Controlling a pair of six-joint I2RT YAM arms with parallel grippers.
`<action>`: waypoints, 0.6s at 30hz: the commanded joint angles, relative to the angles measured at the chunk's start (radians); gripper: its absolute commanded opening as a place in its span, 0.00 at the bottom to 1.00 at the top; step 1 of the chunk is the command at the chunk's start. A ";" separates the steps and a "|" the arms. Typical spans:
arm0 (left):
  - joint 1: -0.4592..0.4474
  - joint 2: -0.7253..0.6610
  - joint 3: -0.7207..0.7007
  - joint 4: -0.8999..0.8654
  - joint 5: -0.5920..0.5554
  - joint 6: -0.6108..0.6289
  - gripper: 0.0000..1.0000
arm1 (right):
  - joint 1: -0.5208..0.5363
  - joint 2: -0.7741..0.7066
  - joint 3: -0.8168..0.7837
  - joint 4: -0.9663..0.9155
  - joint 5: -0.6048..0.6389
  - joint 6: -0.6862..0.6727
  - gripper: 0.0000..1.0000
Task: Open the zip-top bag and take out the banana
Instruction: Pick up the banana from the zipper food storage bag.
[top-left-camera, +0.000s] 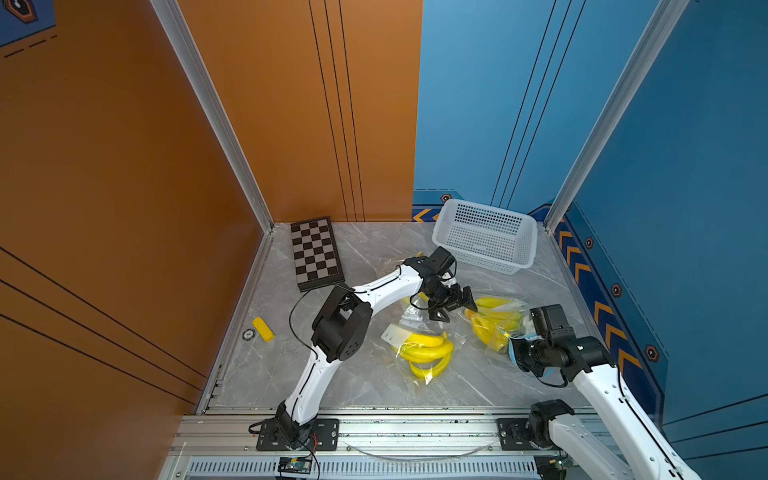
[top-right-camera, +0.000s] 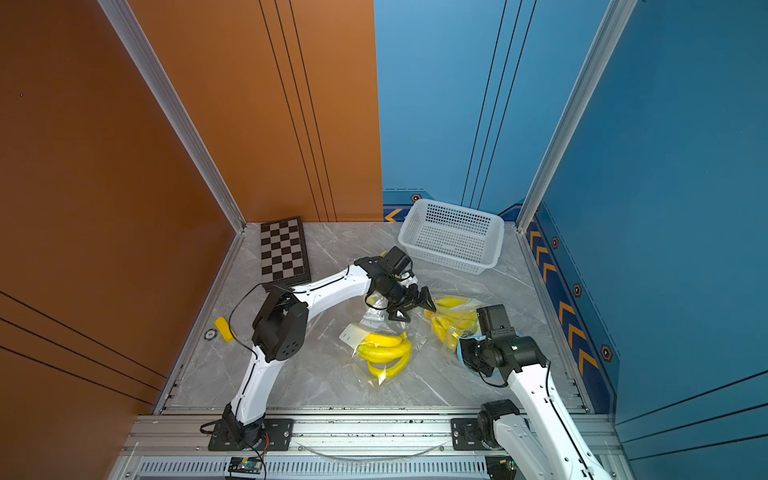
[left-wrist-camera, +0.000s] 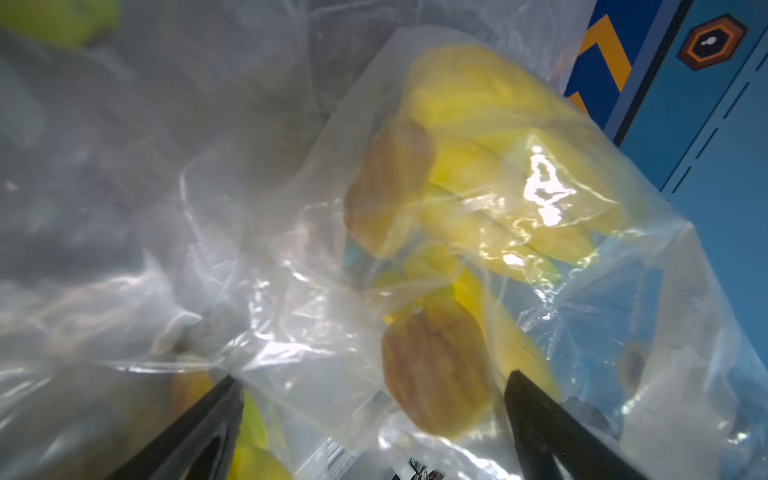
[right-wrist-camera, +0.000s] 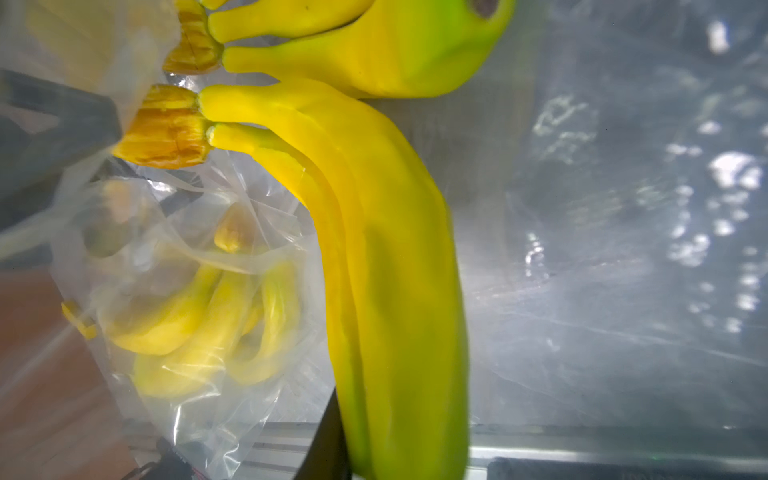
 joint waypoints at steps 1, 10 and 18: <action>0.051 -0.110 -0.158 0.134 -0.037 -0.116 0.98 | -0.008 -0.006 -0.014 0.045 -0.027 0.019 0.16; 0.024 -0.125 -0.385 0.707 -0.076 -0.545 0.98 | -0.002 0.000 -0.010 0.049 -0.036 0.017 0.16; 0.015 -0.074 -0.332 0.729 -0.100 -0.564 0.70 | 0.001 -0.016 -0.021 0.047 -0.056 0.017 0.15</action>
